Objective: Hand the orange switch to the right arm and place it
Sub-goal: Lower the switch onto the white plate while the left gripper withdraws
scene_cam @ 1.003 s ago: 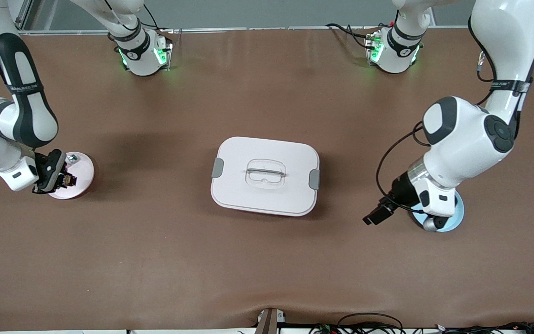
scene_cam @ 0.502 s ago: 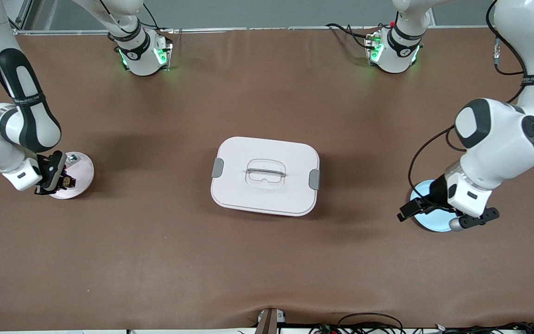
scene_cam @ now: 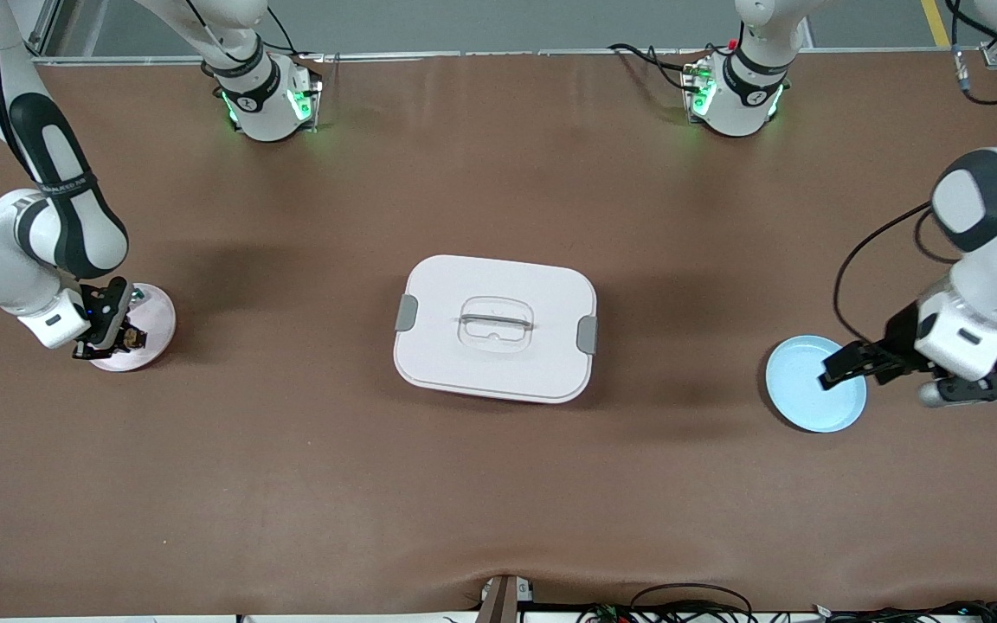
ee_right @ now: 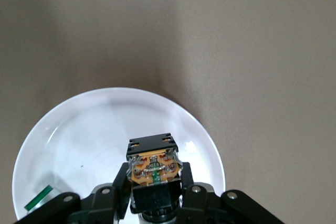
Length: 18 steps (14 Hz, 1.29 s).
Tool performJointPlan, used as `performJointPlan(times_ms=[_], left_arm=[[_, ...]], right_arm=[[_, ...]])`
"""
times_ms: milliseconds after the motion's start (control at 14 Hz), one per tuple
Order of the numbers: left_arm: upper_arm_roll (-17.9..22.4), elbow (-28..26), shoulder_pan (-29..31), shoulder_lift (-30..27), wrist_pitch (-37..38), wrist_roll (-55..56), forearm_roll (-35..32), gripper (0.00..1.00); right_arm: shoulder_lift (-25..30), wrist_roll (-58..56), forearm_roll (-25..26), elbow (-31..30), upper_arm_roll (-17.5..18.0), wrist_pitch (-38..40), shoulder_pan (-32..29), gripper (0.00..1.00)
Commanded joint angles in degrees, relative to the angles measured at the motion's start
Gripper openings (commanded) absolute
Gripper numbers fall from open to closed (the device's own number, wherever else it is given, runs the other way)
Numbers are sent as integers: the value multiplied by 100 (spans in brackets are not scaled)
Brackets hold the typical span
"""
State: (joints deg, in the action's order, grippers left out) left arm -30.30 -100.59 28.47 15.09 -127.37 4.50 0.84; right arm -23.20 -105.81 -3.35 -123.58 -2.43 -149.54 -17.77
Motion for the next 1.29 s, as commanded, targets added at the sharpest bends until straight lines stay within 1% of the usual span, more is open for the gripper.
performJointPlan(times_ms=[0, 143, 287, 573, 645, 717, 788, 1003, 1147, 1218], left_arm=[[-55, -92, 264, -523, 342, -397, -84, 100], [-38, 22, 282, -735, 807, -432, -75, 100], [-38, 223, 439, -858, 1256, -450, -66, 100], [-38, 671, 607, -1026, 1941, -458, -22, 100], [-3, 855, 598, -1026, 2187, -458, -14, 100], [119, 1023, 511, -1026, 2364, -458, -13, 100], [355, 1076, 214, -1026, 2452, -458, -13, 100], [1786, 1077, -1208, -1175, 2471, -441, -5, 100], [2403, 1086, -1869, -1175, 2471, -406, -5, 100], [2641, 1095, -2150, -1184, 2471, -388, 4, 100]], right_arm=[[44, -141, 98, -78, 93, -75, -226, 0], [-18, -150, 151, -69, 93, -127, -235, 0], [-79, -159, 177, -69, 93, -198, -235, 0], [-185, -176, 186, -61, 93, -216, -226, 0], [-194, -177, 186, -61, 93, -216, -226, 0], [-185, -177, 186, -52, 93, -216, -218, 0], [-194, -177, 195, -52, 93, -216, -200, 0], [-202, -177, 186, -52, 93, -216, -191, 0], [-211, -177, 186, -43, 93, -207, -200, 0], [-246, -177, 186, -26, 102, -198, -244, 55]])
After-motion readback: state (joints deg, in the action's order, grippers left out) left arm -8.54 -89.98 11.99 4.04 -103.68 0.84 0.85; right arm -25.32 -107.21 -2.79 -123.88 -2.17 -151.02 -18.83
